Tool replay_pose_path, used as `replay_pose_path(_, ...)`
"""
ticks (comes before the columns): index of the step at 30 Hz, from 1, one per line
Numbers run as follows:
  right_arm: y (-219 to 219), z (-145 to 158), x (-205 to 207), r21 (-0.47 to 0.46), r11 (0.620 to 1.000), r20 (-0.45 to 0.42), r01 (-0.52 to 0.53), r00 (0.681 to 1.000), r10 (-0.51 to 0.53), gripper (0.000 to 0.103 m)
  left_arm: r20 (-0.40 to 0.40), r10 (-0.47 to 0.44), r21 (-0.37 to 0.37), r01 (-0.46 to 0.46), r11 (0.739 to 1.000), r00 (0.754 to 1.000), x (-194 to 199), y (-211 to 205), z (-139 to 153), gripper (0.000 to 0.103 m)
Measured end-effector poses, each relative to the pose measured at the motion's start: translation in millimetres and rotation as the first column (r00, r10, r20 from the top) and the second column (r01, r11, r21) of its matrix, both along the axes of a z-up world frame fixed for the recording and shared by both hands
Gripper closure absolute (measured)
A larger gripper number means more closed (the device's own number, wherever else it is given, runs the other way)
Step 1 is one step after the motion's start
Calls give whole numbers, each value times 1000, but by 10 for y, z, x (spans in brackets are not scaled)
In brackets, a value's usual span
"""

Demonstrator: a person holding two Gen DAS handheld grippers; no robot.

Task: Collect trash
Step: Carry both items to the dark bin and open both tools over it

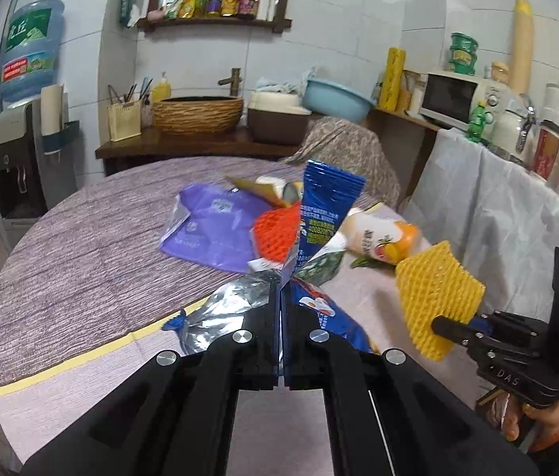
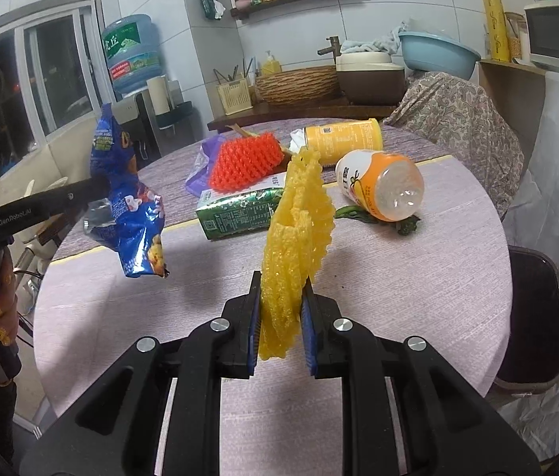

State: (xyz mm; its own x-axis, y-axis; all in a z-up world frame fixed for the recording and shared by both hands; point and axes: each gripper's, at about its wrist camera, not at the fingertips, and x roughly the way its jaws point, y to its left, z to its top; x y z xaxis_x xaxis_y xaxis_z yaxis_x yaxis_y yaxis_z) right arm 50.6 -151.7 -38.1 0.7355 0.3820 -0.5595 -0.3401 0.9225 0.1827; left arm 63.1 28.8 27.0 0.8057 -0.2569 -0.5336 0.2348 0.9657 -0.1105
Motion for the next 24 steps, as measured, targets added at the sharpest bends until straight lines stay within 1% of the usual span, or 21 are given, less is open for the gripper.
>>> replay_pose_path(4, -205, 112, -105, 34, 999, 18, 5, 1000, -6, 85, 29, -79, -9, 79, 997, 996, -8, -295, 121, 101)
replay_pose_path(8, -546, 234, -203, 34, 997, 56, 69, 996, -71, 85, 53, -182, 6, 182, 983, 982, 57, -717, 197, 101)
replay_pose_path(11, -914, 259, -178, 36, 985, 63, 169, 983, -171, 85, 56, -276, 20, 275, 961, 960, 178, -1122, 225, 101)
replay_pose_path(12, -1099, 250, -164, 39, 975, 60, 218, 974, -220, 85, 53, -293, 21, 292, 956, 955, 203, -1193, 218, 101)
replay_pose_path(14, -1374, 205, -105, 41, 956, 45, 291, 955, -293, 85, 27, -349, 7, 348, 937, 937, 351, -1457, 193, 101)
replay_pose_path(16, -1687, 91, -17, 32, 928, 21, 371, 928, -372, 85, 14, -381, 0, 381, 925, 925, 461, -1689, 165, 101)
replay_pose_path(18, -2013, -110, 127, 21, 898, -29, 439, 898, -439, 85, 11, -417, 25, 416, 909, 909, 559, -2007, 121, 101)
replay_pose_path(21, -2361, -463, 362, 19, 868, -113, 496, 863, -492, 85, -13, -457, 25, 457, 889, 890, 639, -2359, 41, 101)
replay_pose_path(24, -2570, -793, 534, -17, 844, -160, 536, 832, -532, 85, -63, -472, 36, 474, 880, 880, 833, -2743, -104, 101)
